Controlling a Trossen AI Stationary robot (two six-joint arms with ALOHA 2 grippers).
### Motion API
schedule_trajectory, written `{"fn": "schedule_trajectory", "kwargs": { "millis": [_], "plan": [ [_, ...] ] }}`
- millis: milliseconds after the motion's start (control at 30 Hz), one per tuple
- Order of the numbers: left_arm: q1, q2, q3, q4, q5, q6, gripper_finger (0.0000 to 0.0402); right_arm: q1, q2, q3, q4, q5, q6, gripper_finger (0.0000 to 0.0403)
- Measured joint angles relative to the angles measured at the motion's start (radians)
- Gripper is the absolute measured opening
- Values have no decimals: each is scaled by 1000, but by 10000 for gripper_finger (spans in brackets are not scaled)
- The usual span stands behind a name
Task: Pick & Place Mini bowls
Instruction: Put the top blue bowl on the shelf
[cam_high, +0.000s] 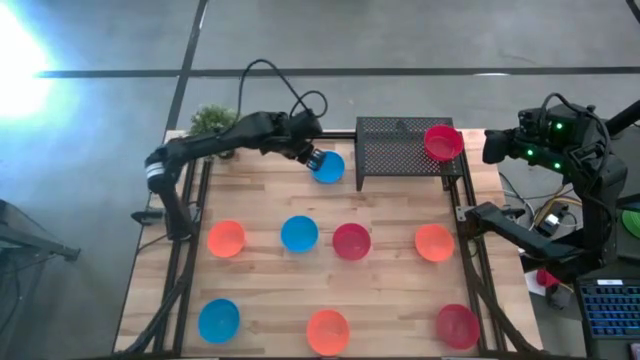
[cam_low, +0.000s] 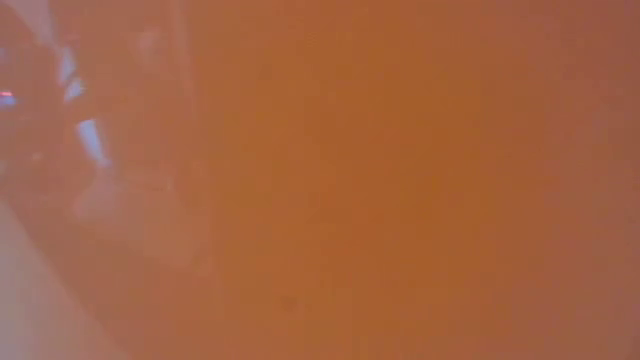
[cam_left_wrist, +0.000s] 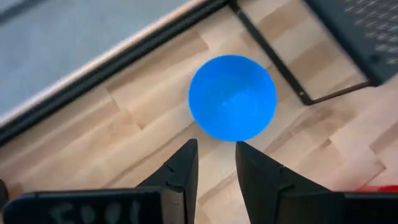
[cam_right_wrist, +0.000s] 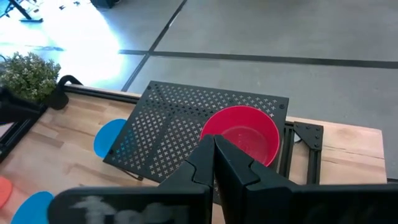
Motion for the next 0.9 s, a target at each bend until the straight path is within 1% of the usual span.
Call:
{"fn": "schedule_trajectory", "kwargs": {
  "millis": [167, 267, 400, 467, 600, 900],
  "plan": [
    [37, 68, 0, 2, 5, -15, 101, 0, 0, 0, 0, 0, 0, 8],
    [66, 113, 0, 5, 26, -52, 101, 0, 0, 0, -1, 0, 0, 8],
    [93, 182, 0, 11, 94, -78, 101, 0, 0, 0, -1, 2, 0, 8],
    [96, 213, 0, 19, 111, -78, 101, 0, 0, 0, -2, 2, 0, 8],
    [95, 260, 0, 45, 117, -76, 101, 0, 0, 0, -1, 2, 0, 8],
    [109, 320, 0, 88, 120, -88, 101, 0, 0, 0, -3, 2, 7, 8]
  ]
}}
